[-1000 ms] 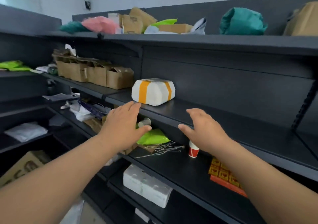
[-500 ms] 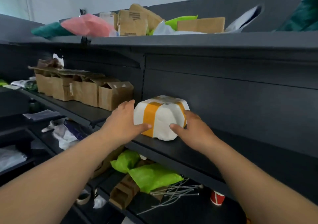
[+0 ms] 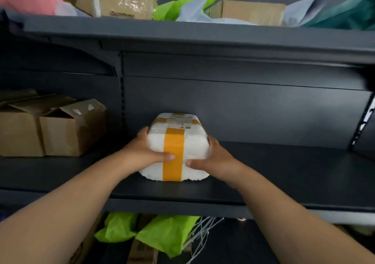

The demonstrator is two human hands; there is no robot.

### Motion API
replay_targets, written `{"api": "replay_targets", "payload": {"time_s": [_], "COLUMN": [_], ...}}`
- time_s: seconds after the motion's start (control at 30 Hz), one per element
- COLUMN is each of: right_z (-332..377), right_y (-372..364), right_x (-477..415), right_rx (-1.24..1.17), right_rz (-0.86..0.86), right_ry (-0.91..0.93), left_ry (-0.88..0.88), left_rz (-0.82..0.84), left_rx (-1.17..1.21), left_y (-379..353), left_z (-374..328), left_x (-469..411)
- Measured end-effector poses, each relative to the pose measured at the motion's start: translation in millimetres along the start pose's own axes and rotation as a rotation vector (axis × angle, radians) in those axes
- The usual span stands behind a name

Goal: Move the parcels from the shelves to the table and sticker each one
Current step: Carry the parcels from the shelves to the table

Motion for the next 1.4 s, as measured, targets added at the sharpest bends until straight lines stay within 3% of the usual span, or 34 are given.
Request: {"api": "replay_targets", "payload": {"time_s": [0.17, 0.37, 0.77, 1.1, 1.4], "right_z": [9, 2, -81, -200, -301], "right_y": [9, 73, 215, 325, 404], "right_x": [28, 79, 253, 418, 525], "right_rx": [-0.003, 0.138, 0.259, 0.308, 0.276], "right_rz": [-0.180, -0.440, -0.760, -0.829, -0.880], "right_ry": [-0.060, -0.063, -0.214, -0.408, -0.629], "left_ry": [-0.145, -0.351, -0.609, -0.569, -0.515], "left_rz": [0.038, 0.164, 0.446, 0.715, 0.920], "left_rx": [0.136, 0.304, 0.540, 0.627, 0.501], "left_y": [-12, -58, -191, -336, -454], "left_z": [-2, -46, -151, -202, -248], "left_x": [-6, 19, 172, 352, 465]}}
Point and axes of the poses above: each hand's wrist, its own x-axis away from the middle knuckle, its own y-axis out of the back of the hand, z = x × y, the point moved 2 cm from there along -x, towards the middle knuckle, and after that the axes turned 11 degrees about -z, right-handed, at the moved point
